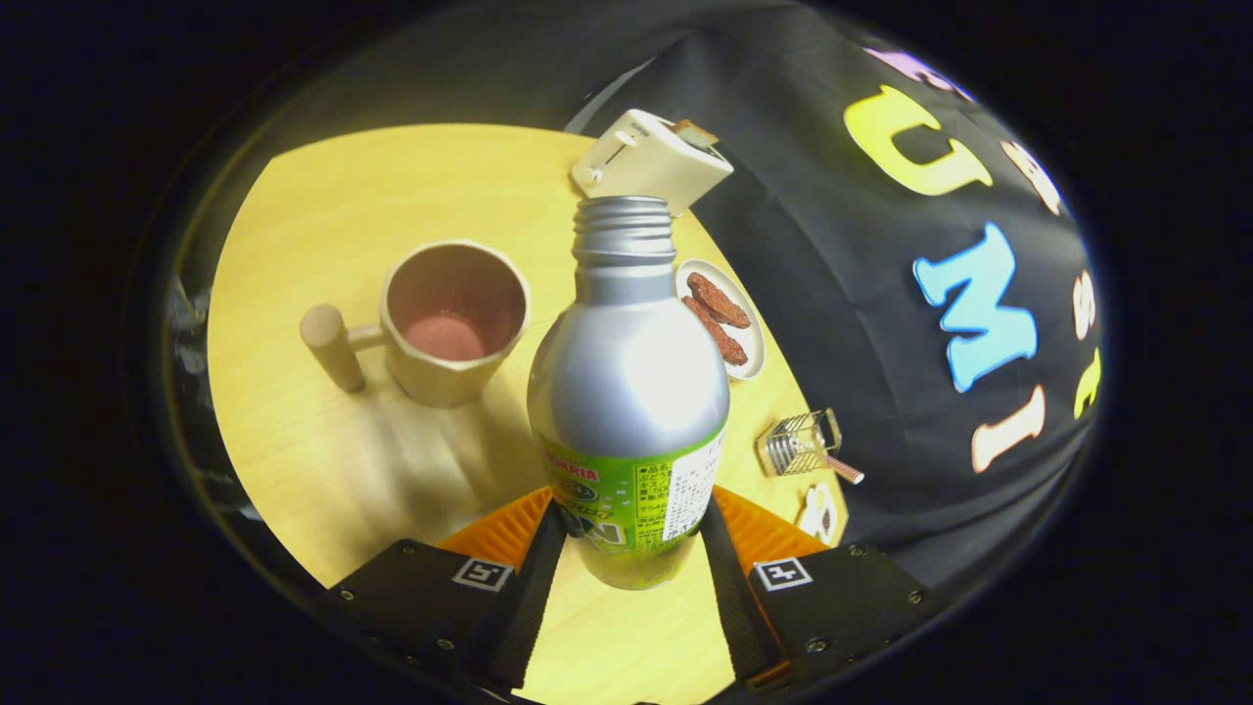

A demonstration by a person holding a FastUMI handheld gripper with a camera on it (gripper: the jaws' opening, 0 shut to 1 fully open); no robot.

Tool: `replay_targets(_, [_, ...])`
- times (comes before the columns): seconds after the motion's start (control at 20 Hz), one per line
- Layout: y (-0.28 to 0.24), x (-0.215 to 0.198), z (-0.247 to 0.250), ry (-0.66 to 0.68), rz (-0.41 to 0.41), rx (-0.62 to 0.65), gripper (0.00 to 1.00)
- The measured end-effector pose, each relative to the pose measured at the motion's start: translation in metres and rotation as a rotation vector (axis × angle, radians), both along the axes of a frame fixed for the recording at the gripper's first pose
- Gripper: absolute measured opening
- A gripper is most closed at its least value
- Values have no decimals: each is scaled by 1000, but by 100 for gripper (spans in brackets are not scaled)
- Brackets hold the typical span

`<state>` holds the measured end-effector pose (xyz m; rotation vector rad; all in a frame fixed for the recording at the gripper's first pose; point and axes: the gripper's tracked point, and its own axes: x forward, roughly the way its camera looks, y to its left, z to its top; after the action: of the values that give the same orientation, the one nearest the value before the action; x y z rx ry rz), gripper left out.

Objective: Take the bottle from table, then pour the juice into the cup, finally place the bottle on the coaster

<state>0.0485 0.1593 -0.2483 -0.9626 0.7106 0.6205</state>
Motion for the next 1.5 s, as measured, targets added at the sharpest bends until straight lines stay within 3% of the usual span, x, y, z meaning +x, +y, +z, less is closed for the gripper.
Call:
replay_targets(0.5, [21,43,8,18,-142,361,75])
replay_targets(0.9, [37,83,3,63,-258,579,75])
replay_targets(1.5, [43,123,-16,-17,-273,655,75])
